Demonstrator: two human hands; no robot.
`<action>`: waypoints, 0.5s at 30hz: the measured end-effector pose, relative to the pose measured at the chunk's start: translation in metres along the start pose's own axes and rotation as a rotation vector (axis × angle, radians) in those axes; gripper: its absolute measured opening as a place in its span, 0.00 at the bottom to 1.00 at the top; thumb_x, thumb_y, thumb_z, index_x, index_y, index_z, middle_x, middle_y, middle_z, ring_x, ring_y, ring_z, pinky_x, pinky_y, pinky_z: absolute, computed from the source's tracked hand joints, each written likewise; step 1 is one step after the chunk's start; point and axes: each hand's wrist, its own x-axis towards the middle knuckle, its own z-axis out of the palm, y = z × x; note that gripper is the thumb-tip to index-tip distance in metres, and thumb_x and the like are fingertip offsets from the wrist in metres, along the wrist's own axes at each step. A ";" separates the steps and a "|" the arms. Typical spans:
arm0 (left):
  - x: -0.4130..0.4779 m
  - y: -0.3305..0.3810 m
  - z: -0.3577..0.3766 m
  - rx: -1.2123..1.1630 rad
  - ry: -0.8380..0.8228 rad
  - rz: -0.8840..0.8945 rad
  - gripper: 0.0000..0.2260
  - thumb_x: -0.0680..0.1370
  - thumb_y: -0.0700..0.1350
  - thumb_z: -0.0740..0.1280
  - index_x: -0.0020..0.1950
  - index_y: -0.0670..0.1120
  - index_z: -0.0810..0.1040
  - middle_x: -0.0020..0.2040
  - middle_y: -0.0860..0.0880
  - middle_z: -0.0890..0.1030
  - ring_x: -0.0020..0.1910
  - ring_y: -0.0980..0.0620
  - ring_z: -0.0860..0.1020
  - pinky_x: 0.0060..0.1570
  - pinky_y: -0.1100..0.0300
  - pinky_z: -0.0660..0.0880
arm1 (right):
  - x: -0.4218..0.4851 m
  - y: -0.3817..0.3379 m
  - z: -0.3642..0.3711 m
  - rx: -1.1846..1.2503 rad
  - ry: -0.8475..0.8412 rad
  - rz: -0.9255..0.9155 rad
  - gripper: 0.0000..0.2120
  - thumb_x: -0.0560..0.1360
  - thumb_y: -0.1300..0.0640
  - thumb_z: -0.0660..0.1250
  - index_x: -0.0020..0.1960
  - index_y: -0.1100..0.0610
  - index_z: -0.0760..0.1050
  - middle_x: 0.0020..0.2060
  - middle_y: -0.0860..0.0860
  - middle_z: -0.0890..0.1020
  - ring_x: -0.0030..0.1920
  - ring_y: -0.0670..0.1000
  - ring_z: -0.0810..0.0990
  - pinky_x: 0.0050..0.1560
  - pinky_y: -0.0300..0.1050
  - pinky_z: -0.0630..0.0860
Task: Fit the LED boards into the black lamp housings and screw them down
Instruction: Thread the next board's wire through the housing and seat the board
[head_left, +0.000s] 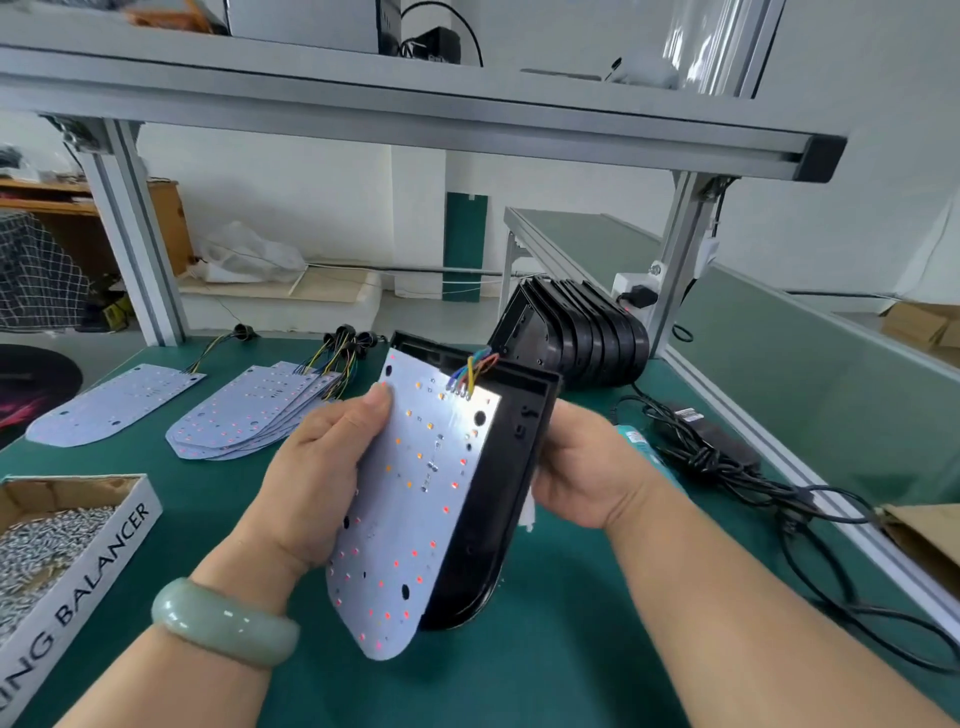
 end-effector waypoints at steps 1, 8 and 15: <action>0.000 0.000 -0.001 -0.005 0.016 -0.008 0.16 0.73 0.57 0.65 0.38 0.48 0.86 0.35 0.48 0.85 0.30 0.54 0.82 0.27 0.63 0.76 | 0.003 0.005 0.004 -0.006 0.040 -0.030 0.12 0.73 0.59 0.66 0.54 0.62 0.80 0.48 0.62 0.76 0.49 0.59 0.73 0.54 0.52 0.72; 0.001 -0.002 0.004 -0.139 0.039 -0.042 0.15 0.69 0.56 0.66 0.33 0.46 0.84 0.28 0.49 0.81 0.23 0.55 0.77 0.24 0.69 0.70 | 0.008 0.025 0.018 -0.048 0.003 -0.021 0.08 0.70 0.61 0.68 0.49 0.59 0.79 0.44 0.58 0.81 0.41 0.54 0.80 0.45 0.47 0.79; 0.002 -0.006 0.005 -0.084 0.003 0.020 0.19 0.72 0.57 0.62 0.35 0.46 0.85 0.32 0.48 0.84 0.27 0.55 0.81 0.26 0.68 0.74 | -0.001 0.019 0.022 -0.362 0.105 -0.100 0.32 0.79 0.72 0.54 0.25 0.49 0.79 0.23 0.39 0.78 0.25 0.35 0.73 0.31 0.32 0.73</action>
